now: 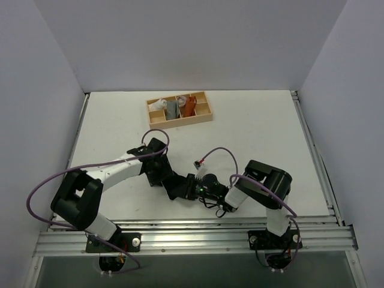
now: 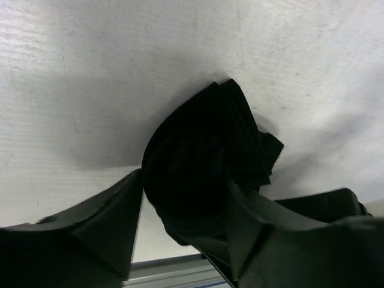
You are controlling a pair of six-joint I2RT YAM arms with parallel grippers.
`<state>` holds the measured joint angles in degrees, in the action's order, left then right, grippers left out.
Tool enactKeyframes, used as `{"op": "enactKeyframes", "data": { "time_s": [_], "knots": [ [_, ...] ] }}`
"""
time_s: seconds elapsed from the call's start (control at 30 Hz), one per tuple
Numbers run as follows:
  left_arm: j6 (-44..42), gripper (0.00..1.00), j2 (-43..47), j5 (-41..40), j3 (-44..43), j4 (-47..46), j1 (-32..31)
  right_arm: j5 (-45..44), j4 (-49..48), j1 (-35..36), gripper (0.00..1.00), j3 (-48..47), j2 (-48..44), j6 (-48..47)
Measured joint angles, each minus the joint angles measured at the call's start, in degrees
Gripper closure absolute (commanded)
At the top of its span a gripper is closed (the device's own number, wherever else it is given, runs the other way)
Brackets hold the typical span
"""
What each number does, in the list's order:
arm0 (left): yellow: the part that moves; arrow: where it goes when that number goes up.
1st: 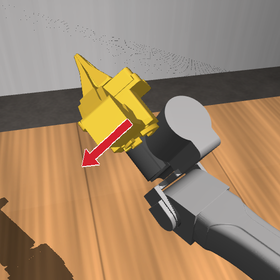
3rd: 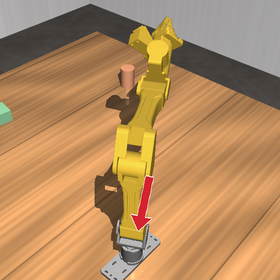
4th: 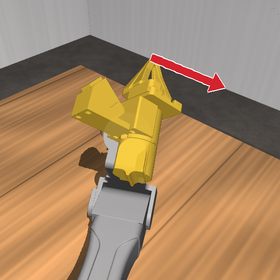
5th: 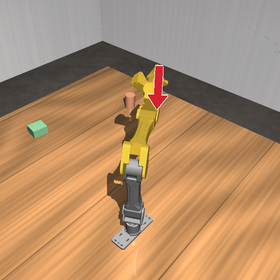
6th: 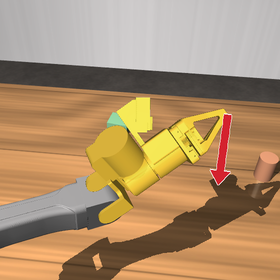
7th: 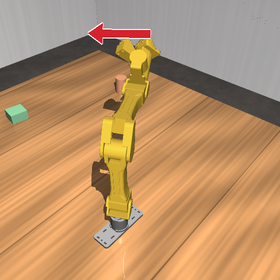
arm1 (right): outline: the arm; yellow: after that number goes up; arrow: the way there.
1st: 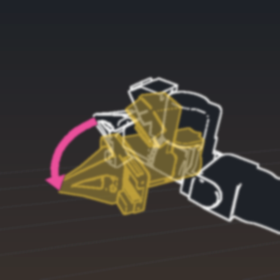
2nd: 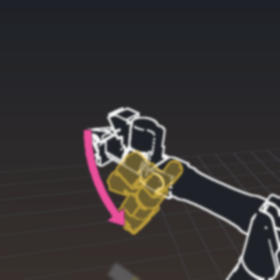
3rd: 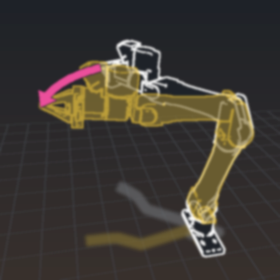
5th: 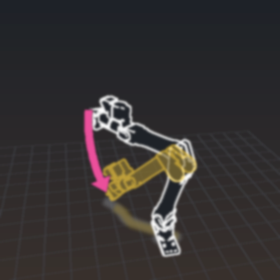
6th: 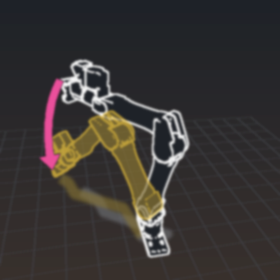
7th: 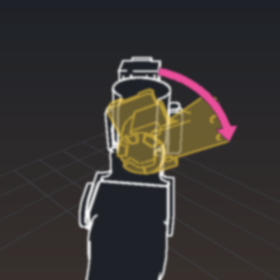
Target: Roll the underwear
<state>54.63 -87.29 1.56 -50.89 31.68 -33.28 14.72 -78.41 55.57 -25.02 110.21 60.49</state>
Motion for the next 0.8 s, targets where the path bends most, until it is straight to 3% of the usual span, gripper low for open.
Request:
{"op": "enactKeyframes", "data": {
  "time_s": [0.03, 0.1, 0.13, 0.27, 0.47, 0.63, 0.8],
  "knots": [
    [0.0, 0.58, -1.1, 0.0, 0.0, -0.3, 0.0, 0.3, 0.5, 0.0, 0.93, -0.3, 0.0, 0.0],
    [0.3, 0.72, -3.2, 0.4, -0.1, -1.3, 0.0, 0.9, 3.5, 0.0, 0.83, -1.4, -1.0, -0.1],
    [0.4, 0.82, -3.6, 0.6, -0.4, -1.3, 0.0, 0.8, 6.3, 0.0, 0.73, -1.9, -2.1, -0.6],
    [-0.3, 0.97, -5.6, 0.9, -3.4, 0.7, 0.0, -3.0, 26.2, 1.3, 0.57, -5.9, -10.8, -5.2],
    [-2.4, 0.98, -9.2, 3.5, -7.0, 3.5, 1.4, -17.6, 56.3, 7.2, 0.46, -17.0, -21.6, -16.8],
    [-4.3, 0.98, -13.4, 5.7, -11.7, 6.7, 2.1, -26.4, 66.4, 11.2, 0.42, -25.7, -22.3, -26.3],
    [-4.7, 0.98, -15.1, 7.7, -13.3, 7.9, 2.6, -31.2, 70.5, 13.7, 0.42, -30.1, -18.4, -33.9]
  ]
}}
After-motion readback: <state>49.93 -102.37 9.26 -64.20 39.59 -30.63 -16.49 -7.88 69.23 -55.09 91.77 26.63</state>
